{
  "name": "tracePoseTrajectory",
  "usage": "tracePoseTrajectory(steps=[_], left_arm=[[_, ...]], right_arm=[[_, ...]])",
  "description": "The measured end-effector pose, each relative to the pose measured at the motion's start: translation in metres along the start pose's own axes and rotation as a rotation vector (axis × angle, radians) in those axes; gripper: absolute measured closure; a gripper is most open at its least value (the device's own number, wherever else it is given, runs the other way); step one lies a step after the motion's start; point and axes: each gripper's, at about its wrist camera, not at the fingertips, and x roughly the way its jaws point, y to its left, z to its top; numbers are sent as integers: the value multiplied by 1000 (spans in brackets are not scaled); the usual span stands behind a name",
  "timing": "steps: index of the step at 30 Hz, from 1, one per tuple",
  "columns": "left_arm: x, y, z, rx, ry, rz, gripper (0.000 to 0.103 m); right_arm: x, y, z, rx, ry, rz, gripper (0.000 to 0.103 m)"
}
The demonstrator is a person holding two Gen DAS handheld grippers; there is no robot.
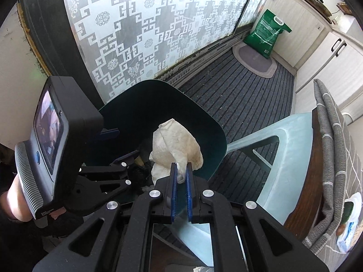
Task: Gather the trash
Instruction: 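Carry both items over the teal bin and open both tools to drop them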
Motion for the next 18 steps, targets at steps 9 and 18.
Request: tracePoseTrajectory(steps=[9, 18], left_arm=[[-53, 21, 13, -78, -178, -13, 64], [-104, 23, 21, -119, -331, -47, 72]], right_arm=[[21, 12, 0, 14, 25, 40, 96], [42, 9, -7, 100, 55, 142, 96]])
